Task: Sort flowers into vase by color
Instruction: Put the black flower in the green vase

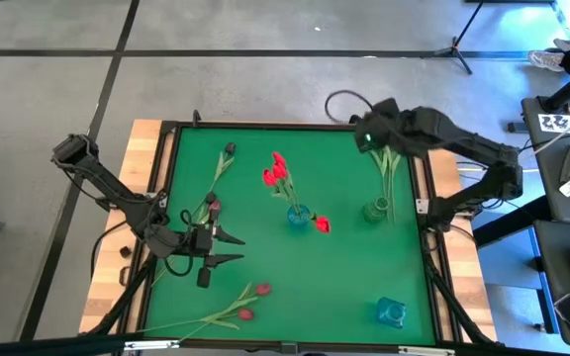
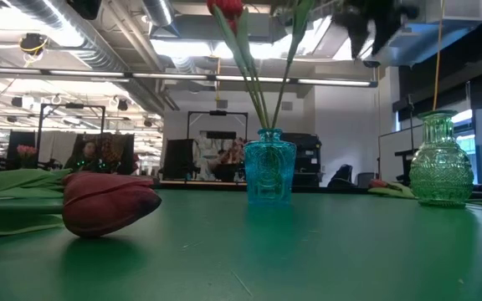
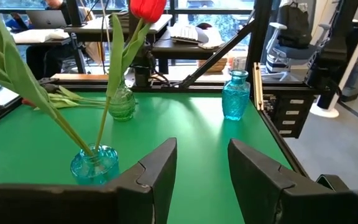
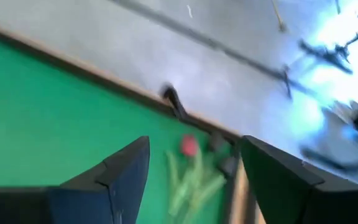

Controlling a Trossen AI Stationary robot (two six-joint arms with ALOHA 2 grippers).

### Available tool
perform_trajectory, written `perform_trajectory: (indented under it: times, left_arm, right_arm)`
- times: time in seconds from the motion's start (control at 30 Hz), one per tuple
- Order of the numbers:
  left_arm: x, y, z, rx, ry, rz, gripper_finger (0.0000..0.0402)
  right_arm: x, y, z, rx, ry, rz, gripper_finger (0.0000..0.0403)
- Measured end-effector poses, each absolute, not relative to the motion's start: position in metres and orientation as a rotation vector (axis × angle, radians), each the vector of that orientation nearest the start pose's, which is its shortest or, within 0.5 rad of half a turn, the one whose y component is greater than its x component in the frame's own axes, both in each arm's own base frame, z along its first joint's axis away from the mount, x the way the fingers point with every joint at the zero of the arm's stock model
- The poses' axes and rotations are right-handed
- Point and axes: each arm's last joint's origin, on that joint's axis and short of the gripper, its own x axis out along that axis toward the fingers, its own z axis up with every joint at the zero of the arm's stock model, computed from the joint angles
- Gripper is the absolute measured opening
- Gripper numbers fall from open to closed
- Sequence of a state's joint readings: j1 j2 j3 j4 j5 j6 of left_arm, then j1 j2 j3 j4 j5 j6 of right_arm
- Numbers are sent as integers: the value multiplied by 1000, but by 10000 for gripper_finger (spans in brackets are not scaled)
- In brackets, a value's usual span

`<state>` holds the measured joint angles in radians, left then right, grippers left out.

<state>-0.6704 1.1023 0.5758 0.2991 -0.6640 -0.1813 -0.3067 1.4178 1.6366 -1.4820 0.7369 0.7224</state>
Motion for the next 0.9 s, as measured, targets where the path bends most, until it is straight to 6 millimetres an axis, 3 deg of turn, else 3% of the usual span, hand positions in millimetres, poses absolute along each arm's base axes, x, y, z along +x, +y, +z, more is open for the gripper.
perform_trajectory:
  times: [0.2,0.4,0.6,0.9]
  left_arm:
    - [193,-130,246,-86,185,15,141]
    - [195,-132,241,-101,201,20,141]
    - [199,-132,236,-88,215,39,141]
    - [204,-128,234,-88,219,66,141]
  right_arm:
    - [200,-153,338,486,1054,-1263,253]
    - [178,-196,280,721,1020,-1181,253]
    - [157,-211,237,864,1104,-1184,253]
    - [151,-207,196,896,1219,-1154,253]
